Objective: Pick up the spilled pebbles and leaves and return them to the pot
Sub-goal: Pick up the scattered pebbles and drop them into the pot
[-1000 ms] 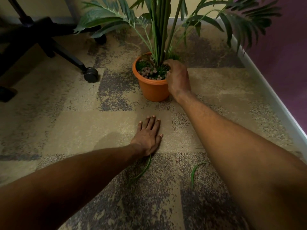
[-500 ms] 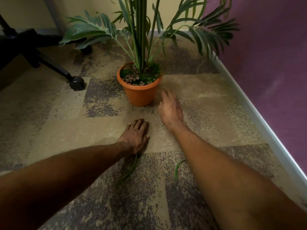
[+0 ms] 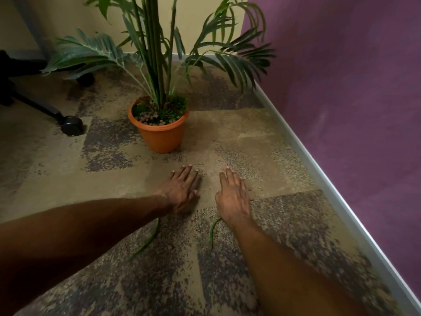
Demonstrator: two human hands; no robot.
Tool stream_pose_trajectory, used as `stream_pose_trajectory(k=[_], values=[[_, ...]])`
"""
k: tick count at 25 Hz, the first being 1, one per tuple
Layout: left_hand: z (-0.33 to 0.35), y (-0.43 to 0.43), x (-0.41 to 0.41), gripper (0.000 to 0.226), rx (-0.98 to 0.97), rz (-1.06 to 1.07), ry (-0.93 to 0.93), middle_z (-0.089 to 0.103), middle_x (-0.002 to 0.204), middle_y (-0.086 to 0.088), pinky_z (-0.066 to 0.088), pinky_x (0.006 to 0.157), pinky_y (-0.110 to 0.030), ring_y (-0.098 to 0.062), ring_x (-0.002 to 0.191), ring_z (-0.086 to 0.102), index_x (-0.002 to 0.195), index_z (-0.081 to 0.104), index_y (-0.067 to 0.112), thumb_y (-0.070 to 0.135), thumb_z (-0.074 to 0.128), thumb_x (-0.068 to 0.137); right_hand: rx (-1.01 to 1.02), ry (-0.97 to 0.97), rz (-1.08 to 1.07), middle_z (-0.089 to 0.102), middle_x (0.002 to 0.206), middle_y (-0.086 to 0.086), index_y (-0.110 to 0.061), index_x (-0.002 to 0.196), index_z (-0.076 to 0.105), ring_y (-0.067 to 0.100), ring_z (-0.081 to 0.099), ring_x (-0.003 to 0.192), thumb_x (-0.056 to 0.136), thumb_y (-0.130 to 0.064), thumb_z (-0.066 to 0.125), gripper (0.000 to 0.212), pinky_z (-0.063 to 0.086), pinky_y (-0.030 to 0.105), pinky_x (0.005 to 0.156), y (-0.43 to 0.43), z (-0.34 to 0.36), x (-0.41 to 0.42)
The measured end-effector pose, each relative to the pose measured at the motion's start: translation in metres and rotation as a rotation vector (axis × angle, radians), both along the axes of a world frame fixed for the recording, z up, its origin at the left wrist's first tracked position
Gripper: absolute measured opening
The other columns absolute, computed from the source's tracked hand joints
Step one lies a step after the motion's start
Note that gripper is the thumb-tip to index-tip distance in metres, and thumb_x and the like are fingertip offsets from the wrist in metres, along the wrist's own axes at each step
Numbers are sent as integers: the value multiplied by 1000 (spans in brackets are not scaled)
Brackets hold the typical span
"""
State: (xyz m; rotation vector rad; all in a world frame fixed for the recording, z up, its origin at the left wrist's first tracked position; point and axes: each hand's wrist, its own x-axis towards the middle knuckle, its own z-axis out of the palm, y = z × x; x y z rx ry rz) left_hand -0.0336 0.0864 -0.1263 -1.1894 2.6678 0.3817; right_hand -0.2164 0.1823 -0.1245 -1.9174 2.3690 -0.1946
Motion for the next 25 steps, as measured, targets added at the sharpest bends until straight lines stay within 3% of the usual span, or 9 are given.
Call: stream_pose_trajectory(k=[11,14,18,22,25], values=[[-20,28,-74,73,-32,-221,47,-11,175,-9,1,131,-46,-28,161,-11,166,-8,19,56,13,107,121,-76,-191,5,173,6,-21,164,11,25,8,159,107,-37,44,68,10,41,127,47,-19,-74],[-22,34,-87,72,-17,-267,45,-11,174,-8,0,130,-44,-26,161,-10,166,-7,22,56,17,108,121,-136,-184,3,173,1,-24,164,12,22,7,159,106,-38,47,69,13,39,127,46,-20,-84],[-22,41,-91,69,0,-477,33,-10,174,-4,-1,130,-42,-22,161,-10,166,-6,23,53,20,110,145,-191,-103,-5,171,-9,-34,163,13,20,5,158,107,-31,49,67,22,48,126,43,-27,-92],[-31,51,-94,65,-6,-657,11,-4,175,-12,2,129,-39,-26,162,-2,166,3,20,47,23,110,141,-207,-40,8,171,-10,-33,159,29,22,10,158,108,-20,49,57,21,51,126,41,-32,-96],[-35,50,-92,59,-8,-705,40,2,175,-11,5,130,-38,-26,162,4,165,13,22,41,28,111,122,-265,-98,26,168,-6,-28,155,42,22,28,152,106,-20,51,50,28,46,124,39,-33,-95]])
